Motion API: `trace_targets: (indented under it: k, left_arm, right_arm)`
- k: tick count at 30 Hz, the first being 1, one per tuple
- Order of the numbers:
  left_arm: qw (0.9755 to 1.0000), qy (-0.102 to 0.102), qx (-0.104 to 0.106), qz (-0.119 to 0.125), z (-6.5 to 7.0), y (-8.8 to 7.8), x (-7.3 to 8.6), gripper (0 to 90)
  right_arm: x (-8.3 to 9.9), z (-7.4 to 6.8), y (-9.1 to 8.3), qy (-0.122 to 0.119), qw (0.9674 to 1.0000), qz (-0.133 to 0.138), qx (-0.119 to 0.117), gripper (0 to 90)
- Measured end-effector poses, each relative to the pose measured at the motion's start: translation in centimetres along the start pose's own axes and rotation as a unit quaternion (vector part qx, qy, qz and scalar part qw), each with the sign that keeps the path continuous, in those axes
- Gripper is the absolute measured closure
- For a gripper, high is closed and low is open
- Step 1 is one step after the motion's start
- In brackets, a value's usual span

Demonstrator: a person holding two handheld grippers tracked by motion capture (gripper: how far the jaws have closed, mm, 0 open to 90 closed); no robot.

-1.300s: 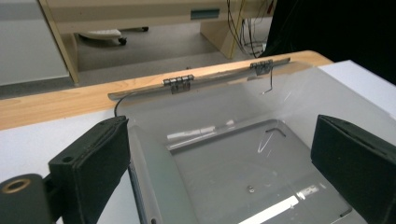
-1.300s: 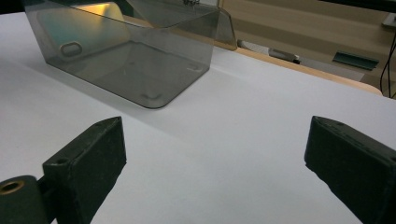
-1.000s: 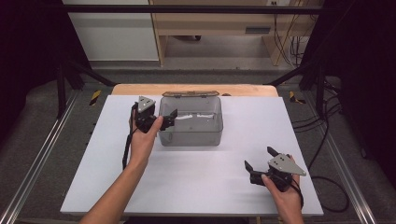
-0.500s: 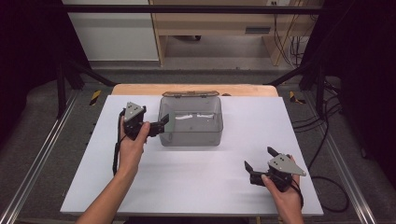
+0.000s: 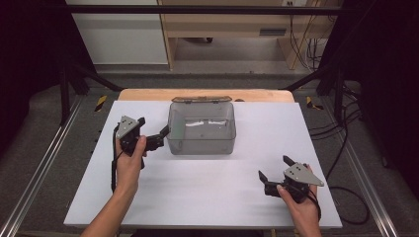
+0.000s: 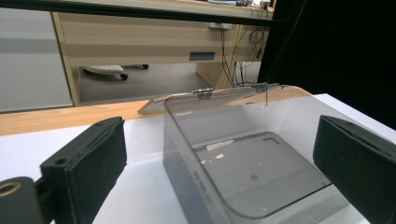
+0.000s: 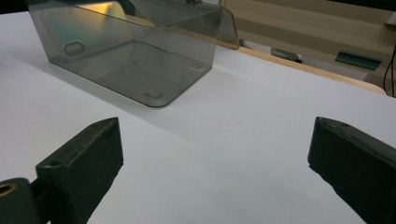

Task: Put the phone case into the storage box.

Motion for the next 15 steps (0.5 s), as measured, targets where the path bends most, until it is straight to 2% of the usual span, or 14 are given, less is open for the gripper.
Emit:
trace_targets:
  k: [3, 13, 15]
  left_arm:
    - [0.9999, 0.012, -0.01, -0.002, -0.8, -0.6, 0.3, 2.8]
    - [0.9998, 0.012, -0.01, 0.007, -1.6, -1.9, 0.7, 2.5]
    - [0.9999, 0.006, -0.009, 0.012, -2.0, -2.4, 0.8, 2.5]
  right_arm:
    - [0.0, 0.0, 0.0, 0.0, 1.0, 0.0, 0.0, 3.8]
    - [0.1, 0.0, 0.0, 0.0, 1.0, -0.002, 0.0, 3.5]
    - [0.1, 0.0, 0.0, 0.0, 1.0, -0.002, 0.0, 3.5]
Point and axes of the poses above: each handheld gripper's, and its own axes: y roughly forward along the jaws, x roughly out of its underside, z roughly to its right, the point moved 9 cm from there along y, roughly forward along the jaws, and after that the axes turned 9 degrees about -y, right-handed, at the moved point
